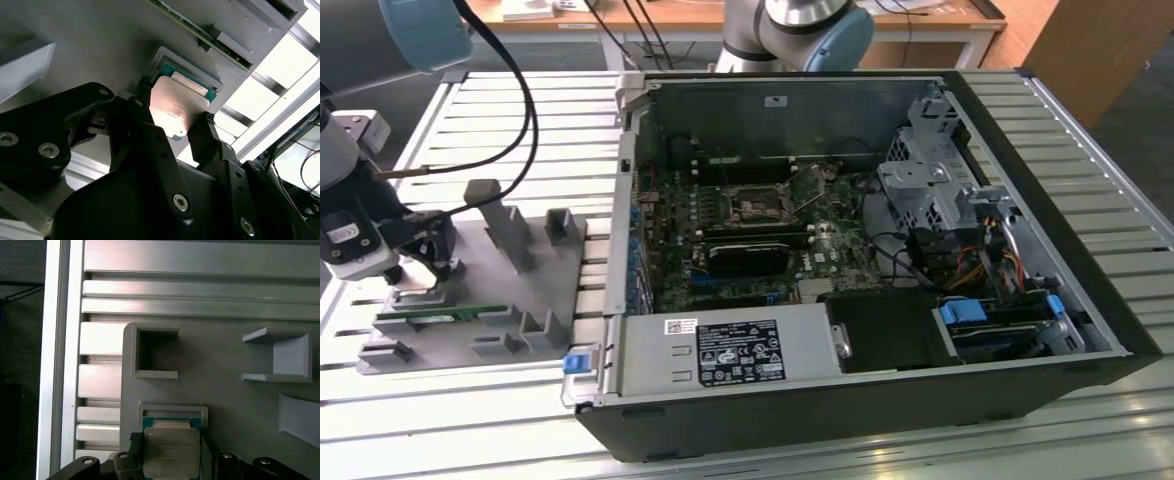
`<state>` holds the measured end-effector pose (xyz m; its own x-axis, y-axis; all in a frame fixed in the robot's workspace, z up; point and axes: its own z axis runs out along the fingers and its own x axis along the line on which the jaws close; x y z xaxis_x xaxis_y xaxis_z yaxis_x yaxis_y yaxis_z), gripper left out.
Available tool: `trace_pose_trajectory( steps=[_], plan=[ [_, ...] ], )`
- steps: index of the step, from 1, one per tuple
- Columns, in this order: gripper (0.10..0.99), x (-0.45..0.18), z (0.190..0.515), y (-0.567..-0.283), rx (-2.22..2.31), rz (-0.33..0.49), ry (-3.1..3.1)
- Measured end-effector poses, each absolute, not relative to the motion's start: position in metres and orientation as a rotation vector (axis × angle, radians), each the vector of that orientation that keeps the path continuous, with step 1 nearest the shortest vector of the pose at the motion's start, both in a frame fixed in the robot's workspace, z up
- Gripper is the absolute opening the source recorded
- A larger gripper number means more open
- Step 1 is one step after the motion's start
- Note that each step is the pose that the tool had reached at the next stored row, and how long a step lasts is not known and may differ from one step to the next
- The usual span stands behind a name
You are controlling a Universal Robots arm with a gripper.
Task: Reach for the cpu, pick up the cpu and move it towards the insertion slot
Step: 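Pick up the cpu and move it towards the insertion slot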
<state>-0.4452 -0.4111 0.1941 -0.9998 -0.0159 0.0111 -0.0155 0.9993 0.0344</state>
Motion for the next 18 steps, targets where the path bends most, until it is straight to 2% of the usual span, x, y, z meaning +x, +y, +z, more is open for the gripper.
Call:
trace_pose_trajectory(
  steps=[18],
  plan=[
    [0.541, -0.4452, 0.1972, -0.4112, 0.025, -0.054, -3.13]
  ],
)
